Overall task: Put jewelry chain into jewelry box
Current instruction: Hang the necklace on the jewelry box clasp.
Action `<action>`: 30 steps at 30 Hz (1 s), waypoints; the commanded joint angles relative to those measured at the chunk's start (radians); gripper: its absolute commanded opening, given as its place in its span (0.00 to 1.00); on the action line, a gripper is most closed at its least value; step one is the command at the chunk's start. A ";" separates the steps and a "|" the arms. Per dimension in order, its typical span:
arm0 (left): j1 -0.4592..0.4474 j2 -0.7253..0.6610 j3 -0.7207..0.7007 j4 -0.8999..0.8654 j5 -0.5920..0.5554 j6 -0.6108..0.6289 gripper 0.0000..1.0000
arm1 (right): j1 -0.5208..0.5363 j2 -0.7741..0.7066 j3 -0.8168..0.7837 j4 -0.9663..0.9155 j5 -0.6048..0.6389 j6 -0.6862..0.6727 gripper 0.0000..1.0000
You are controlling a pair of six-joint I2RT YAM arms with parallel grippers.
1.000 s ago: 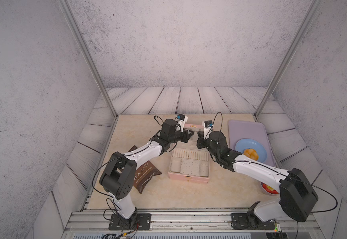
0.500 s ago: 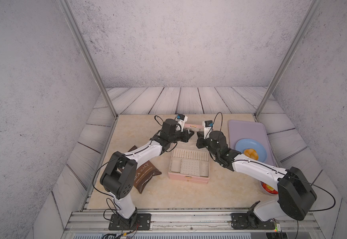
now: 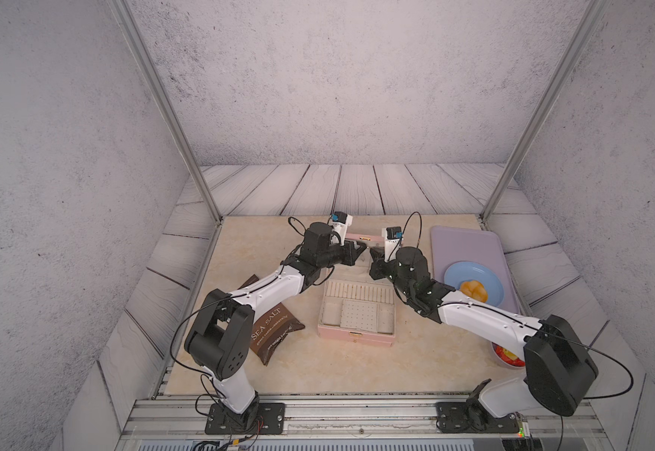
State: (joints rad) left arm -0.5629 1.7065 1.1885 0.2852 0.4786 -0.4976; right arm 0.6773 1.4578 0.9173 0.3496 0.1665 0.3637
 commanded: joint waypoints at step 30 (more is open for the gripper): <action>0.008 0.070 0.036 -0.014 -0.012 -0.009 0.00 | -0.022 0.050 0.027 -0.001 0.026 0.036 0.00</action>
State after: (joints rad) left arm -0.5629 1.7554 1.1927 0.2703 0.4751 -0.5022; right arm 0.6605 1.4906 0.9169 0.3489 0.1844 0.3859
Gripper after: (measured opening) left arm 0.050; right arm 0.043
